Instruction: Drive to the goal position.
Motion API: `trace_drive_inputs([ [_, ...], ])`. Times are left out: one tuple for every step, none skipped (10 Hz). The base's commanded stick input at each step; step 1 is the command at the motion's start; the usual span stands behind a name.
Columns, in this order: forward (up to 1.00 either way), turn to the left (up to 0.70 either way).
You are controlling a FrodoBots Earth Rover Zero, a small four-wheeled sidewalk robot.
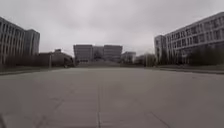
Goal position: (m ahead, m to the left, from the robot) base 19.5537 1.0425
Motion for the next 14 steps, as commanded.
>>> trace_drive_inputs([
  [0.7,0.0],
  [0.7,0.0],
  [0.7,0.0],
  [0.7,0.0],
  [0.7,0.0],
  [0.7,0.0],
  [0.7,0.0],
  [0.7,0.0],
  [0.7,0.0],
  [0.7,0.0],
  [0.7,0.0],
  [0.7,-0.12],
  [0.7,-0.22],
  [0.7,-0.22],
])
